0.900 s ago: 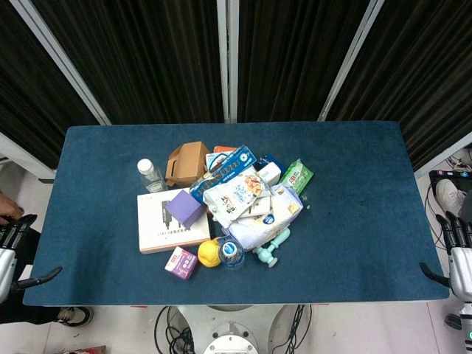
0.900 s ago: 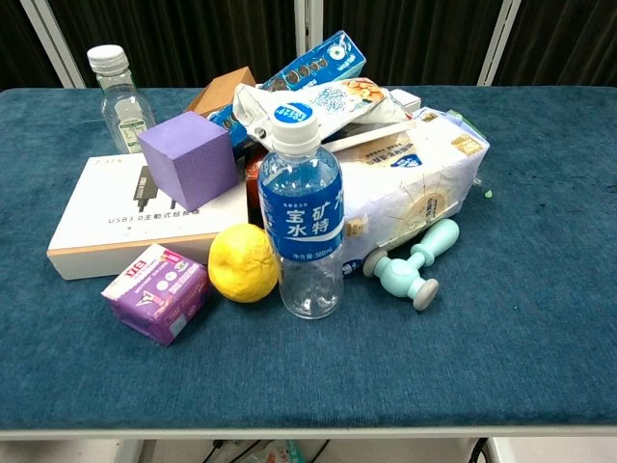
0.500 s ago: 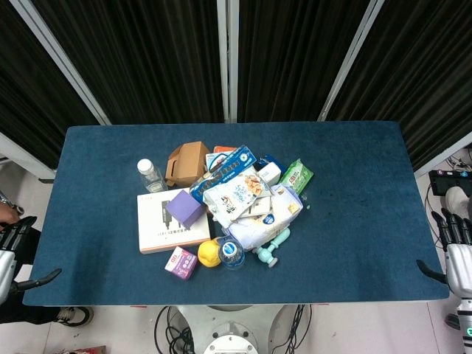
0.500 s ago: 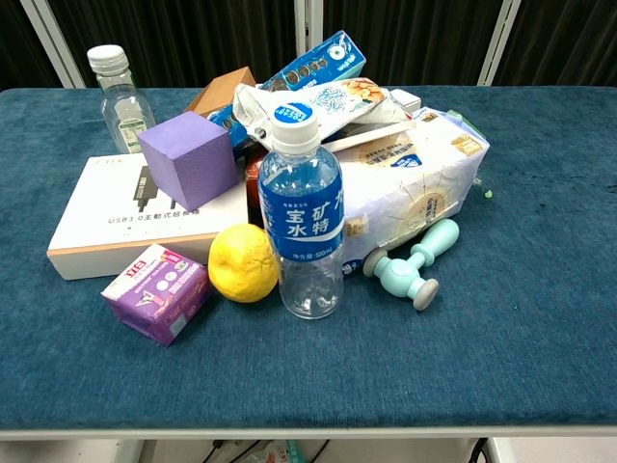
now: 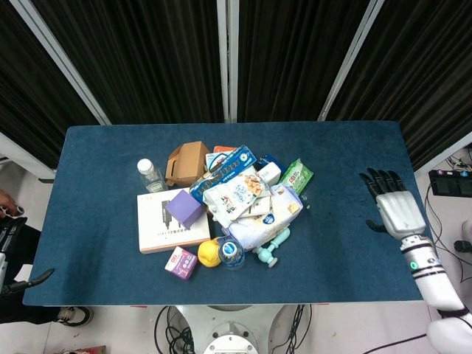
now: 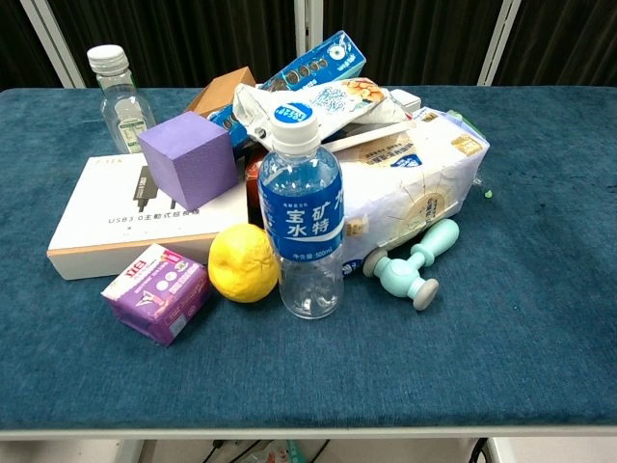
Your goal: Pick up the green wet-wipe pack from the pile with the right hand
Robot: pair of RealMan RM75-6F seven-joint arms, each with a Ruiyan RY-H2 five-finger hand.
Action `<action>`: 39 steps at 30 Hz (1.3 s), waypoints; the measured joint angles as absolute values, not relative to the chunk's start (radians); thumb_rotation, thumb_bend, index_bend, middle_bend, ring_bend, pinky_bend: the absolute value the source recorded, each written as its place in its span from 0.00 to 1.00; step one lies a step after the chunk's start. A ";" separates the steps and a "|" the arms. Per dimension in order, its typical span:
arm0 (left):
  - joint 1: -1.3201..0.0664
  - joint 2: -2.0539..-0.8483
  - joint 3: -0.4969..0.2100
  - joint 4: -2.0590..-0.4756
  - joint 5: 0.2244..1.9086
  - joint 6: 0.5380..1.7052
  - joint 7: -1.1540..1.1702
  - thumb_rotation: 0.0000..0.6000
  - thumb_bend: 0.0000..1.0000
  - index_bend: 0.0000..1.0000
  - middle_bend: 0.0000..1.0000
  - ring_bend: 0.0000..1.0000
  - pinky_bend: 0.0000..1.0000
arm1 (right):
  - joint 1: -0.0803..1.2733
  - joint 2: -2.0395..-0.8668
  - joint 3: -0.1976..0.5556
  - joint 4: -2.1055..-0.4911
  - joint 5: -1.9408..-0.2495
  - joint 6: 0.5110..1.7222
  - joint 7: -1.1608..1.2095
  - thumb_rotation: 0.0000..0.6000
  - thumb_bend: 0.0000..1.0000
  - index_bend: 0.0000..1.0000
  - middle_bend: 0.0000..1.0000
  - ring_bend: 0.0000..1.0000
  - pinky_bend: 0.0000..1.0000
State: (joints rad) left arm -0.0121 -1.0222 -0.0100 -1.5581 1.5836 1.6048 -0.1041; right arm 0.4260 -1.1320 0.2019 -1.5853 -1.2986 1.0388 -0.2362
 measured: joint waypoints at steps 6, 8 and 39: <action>-0.007 -1.031 -0.007 -1.543 1.581 1.605 -0.110 0.48 0.06 0.09 0.11 0.14 0.25 | 0.612 -1.297 0.245 -1.419 -1.159 0.880 -0.375 1.00 0.14 0.00 0.00 0.00 0.00; -0.004 -1.032 -0.007 -1.540 1.579 1.607 -0.112 0.48 0.06 0.09 0.11 0.14 0.25 | 0.652 -1.351 0.250 -1.369 -1.122 0.843 -0.400 1.00 0.14 0.00 0.00 0.00 0.00; 0.007 -1.039 -0.004 -1.496 1.564 1.598 -0.149 0.48 0.06 0.09 0.11 0.14 0.25 | 0.881 -1.732 0.246 -0.921 -0.963 0.666 -0.403 1.00 0.17 0.06 0.14 0.01 0.00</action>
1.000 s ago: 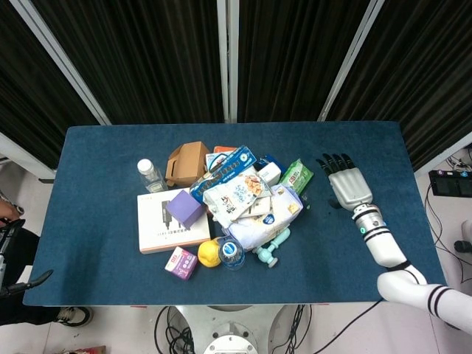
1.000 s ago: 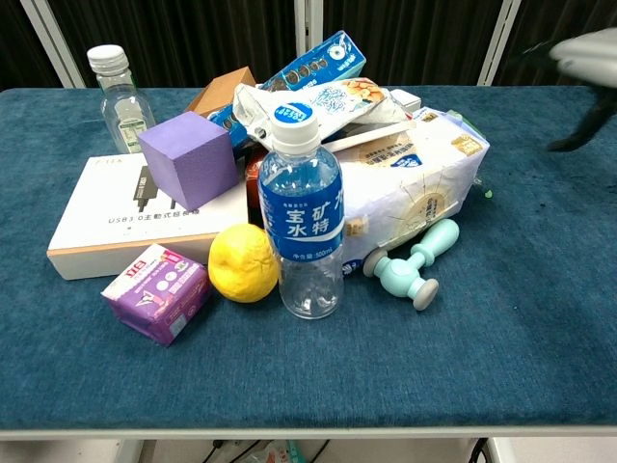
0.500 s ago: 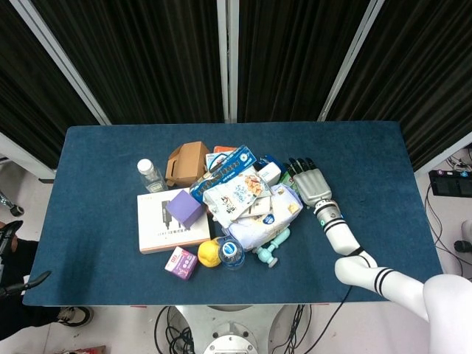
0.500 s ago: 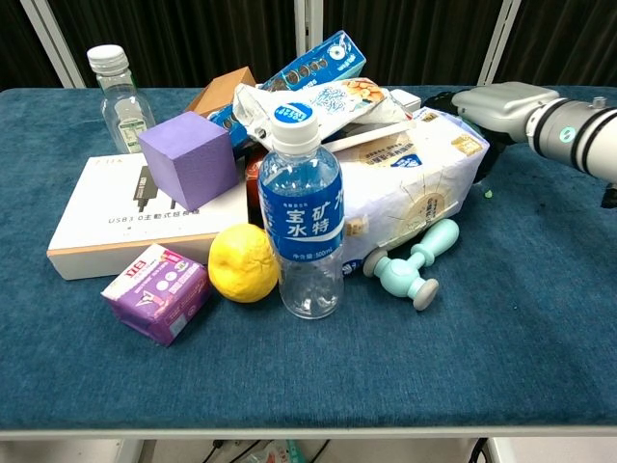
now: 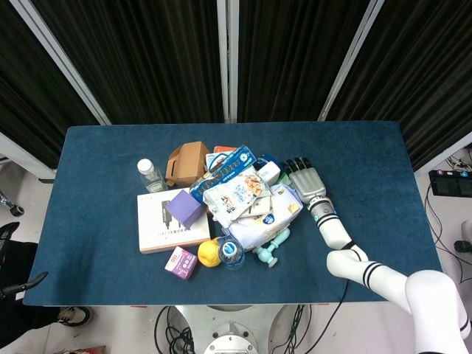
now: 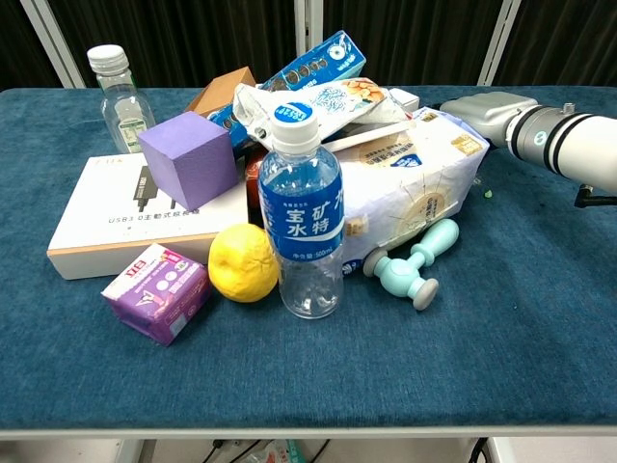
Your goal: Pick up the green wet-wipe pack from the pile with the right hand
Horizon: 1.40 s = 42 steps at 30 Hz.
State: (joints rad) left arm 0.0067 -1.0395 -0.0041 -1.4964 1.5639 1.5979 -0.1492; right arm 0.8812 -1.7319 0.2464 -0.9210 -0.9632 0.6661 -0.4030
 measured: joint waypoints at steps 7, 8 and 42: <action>0.003 -1.042 -0.007 -1.496 1.561 1.590 -0.149 0.48 0.06 0.09 0.11 0.14 0.25 | 0.889 -1.728 0.241 -0.921 -0.927 0.658 -0.425 1.00 0.21 0.31 0.31 0.19 0.21; 0.003 -1.042 -0.007 -1.495 1.560 1.590 -0.149 0.48 0.06 0.09 0.11 0.14 0.25 | 0.890 -1.728 0.238 -0.921 -0.923 0.657 -0.429 1.00 0.22 0.35 0.35 0.23 0.26; 0.002 -1.041 -0.011 -1.505 1.562 1.595 -0.143 0.48 0.06 0.09 0.11 0.14 0.25 | 0.821 -1.481 0.304 -1.355 -1.105 0.967 -0.319 1.00 0.40 0.78 0.66 0.57 0.71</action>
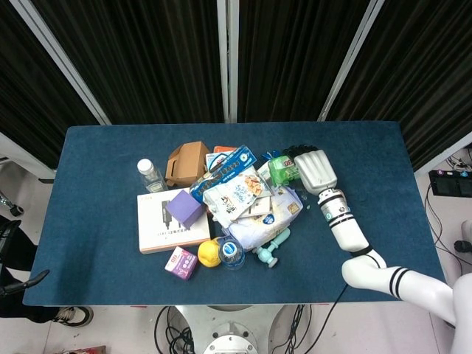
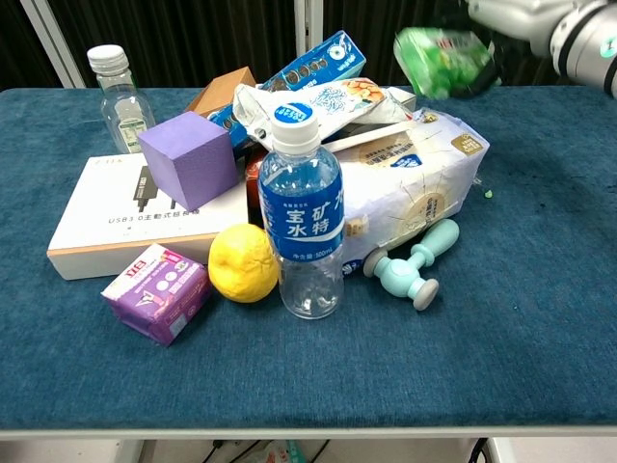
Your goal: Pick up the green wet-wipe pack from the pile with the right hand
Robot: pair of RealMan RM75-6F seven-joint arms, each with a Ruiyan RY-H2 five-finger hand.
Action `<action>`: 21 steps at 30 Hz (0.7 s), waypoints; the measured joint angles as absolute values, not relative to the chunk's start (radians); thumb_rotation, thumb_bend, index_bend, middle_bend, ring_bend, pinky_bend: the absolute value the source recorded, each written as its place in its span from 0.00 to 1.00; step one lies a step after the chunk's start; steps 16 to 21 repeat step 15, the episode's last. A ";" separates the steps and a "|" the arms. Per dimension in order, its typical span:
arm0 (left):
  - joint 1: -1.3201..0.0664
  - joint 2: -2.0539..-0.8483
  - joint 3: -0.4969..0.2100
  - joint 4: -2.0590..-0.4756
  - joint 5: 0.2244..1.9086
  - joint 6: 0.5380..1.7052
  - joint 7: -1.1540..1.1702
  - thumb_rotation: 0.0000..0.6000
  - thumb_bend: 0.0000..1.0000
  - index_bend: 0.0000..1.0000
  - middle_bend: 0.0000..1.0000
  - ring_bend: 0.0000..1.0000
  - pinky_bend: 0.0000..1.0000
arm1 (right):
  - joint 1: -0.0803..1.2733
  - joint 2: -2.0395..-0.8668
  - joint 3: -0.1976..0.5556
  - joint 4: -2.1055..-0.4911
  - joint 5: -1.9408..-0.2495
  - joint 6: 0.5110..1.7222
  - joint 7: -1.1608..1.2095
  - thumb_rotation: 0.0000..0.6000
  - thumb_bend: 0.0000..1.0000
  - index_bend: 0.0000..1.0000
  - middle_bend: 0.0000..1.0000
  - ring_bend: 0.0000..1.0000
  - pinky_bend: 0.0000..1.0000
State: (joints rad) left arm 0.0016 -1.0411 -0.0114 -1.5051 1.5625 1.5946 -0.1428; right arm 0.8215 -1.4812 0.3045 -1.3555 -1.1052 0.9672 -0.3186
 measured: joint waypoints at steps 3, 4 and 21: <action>0.006 -1.040 -0.011 -1.509 1.563 1.601 -0.142 0.49 0.06 0.09 0.11 0.14 0.25 | 0.828 -1.448 0.327 -1.466 -1.145 1.007 -0.320 1.00 0.40 0.79 0.67 0.57 0.72; 0.008 -1.039 -0.010 -1.511 1.562 1.603 -0.143 0.49 0.06 0.09 0.11 0.14 0.25 | 0.832 -1.441 0.332 -1.498 -1.159 1.017 -0.322 1.00 0.40 0.79 0.67 0.57 0.72; 0.031 -1.033 -0.003 -1.500 1.561 1.627 -0.161 0.49 0.06 0.09 0.11 0.14 0.25 | 0.893 -1.517 0.327 -1.635 -1.285 1.098 -0.378 1.00 0.40 0.79 0.67 0.57 0.72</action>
